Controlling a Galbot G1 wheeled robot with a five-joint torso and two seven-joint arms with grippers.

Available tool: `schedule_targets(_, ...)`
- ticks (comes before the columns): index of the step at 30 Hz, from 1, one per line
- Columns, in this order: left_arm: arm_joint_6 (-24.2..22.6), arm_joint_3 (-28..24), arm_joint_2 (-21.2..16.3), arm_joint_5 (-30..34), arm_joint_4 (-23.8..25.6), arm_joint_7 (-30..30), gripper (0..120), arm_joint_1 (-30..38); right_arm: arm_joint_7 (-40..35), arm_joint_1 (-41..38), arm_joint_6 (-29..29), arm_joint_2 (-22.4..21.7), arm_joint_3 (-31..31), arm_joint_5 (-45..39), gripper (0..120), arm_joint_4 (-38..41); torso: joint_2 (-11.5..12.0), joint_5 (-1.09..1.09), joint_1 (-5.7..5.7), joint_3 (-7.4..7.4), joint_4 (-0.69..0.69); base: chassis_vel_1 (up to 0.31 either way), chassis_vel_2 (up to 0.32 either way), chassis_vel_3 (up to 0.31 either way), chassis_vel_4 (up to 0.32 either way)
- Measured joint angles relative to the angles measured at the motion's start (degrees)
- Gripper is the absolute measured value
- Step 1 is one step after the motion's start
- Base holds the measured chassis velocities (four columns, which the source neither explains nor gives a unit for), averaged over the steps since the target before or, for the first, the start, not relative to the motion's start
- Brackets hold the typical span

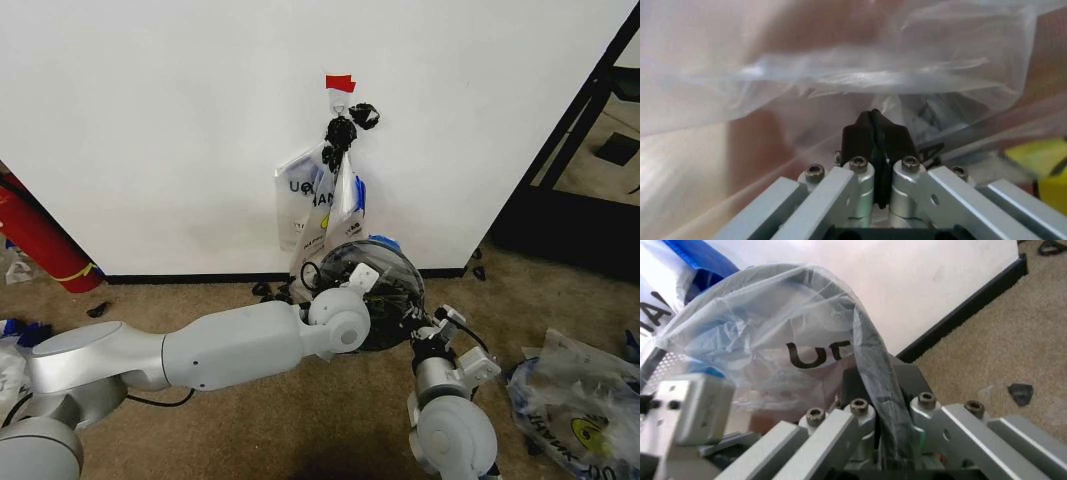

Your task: Pick up the garbage bag from the wall and place it over the trash bin.

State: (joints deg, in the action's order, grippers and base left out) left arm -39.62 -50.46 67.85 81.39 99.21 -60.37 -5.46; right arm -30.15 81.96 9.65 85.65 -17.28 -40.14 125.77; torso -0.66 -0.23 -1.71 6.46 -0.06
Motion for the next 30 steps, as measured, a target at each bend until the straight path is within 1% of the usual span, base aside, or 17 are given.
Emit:
schedule_targets(6, 0.5, 0.0, 0.7, -0.6, -1.1, 0.9, 0, -0.2, 0.1, 0.3, 0.0, 0.2, 0.5, 0.3, 0, 0.2, 0.0, 0.00, 0.00, 0.00, 0.00, 0.000, 0.000, 0.000, 0.000)
schedule_targets(8, 1.5, 0.1, 1.1, -1.7, -2.0, 2.5, 0, -0.5, 0.1, 0.6, 0.0, 0.2, 0.6, 0.4, 0, 0.3, 0.0, 0.00, 0.00, 0.00, -0.01, 0.000, 0.000, 0.000, 0.000)
schedule_targets(12, 1.9, 0.3, 0.6, -2.2, -1.7, 3.0, 0, -0.6, 0.2, 0.7, 0.0, 0.1, 0.4, 0.4, 0, 0.3, 0.0, 0.00, 0.00, 0.00, -0.01, 0.000, 0.000, 0.000, 0.000)
schedule_targets(14, 1.9, 0.3, -0.3, -2.1, 0.0, 3.0, 0, -0.6, 0.2, 0.6, 0.0, 0.0, 0.0, 0.4, 0, 0.2, 0.0, 0.00, 0.00, 0.00, 0.00, 0.000, 0.000, 0.000, 0.000)
schedule_targets(16, 1.9, 0.3, -1.9, -1.5, 3.2, 2.5, 0, -0.4, 0.1, 0.3, 0.0, -0.1, -0.5, 0.2, 0, -0.1, 0.0, 0.00, 0.00, 0.00, 0.00, 0.000, 0.000, 0.000, 0.000)
schedule_targets(17, 1.9, 0.3, -1.9, -1.5, 3.2, 2.5, 0, -0.4, 0.1, 0.3, 0.0, -0.1, -0.5, 0.2, 0, -0.1, 0.0, 0.00, 0.00, 0.00, 0.00, 0.000, 0.000, 0.000, 0.000)
schedule_targets(19, 1.8, 0.3, -3.4, -0.5, 6.2, 1.9, 0, -0.2, 0.1, 0.1, 0.0, -0.2, -0.8, 0.1, 0, -0.3, 0.0, -0.01, 0.00, 0.00, 0.00, 0.000, 0.000, 0.000, 0.000)
schedule_targets(24, 2.0, 0.3, -5.6, 0.7, 9.9, 1.6, 0, -0.1, 0.1, 0.1, 0.0, -0.3, -0.8, 0.1, 0, -0.5, 0.0, -0.01, 0.00, 0.00, 0.01, 0.000, 0.000, 0.000, 0.000)
schedule_targets(28, 2.1, 0.4, -5.9, 1.7, 11.8, 1.2, 0, -0.3, 0.1, 0.2, 0.0, -0.2, -0.7, 0.2, 0, -0.7, 0.0, -0.01, 0.00, 0.00, 0.00, 0.000, 0.000, 0.000, 0.000)
schedule_targets(30, 2.1, 0.5, -5.3, 2.2, 12.3, 0.9, 0, -0.6, 0.1, 0.2, 0.0, -0.2, -0.5, 0.3, 0, -0.8, 0.0, -0.01, 0.00, 0.00, -0.01, 0.000, 0.000, 0.000, 0.000)
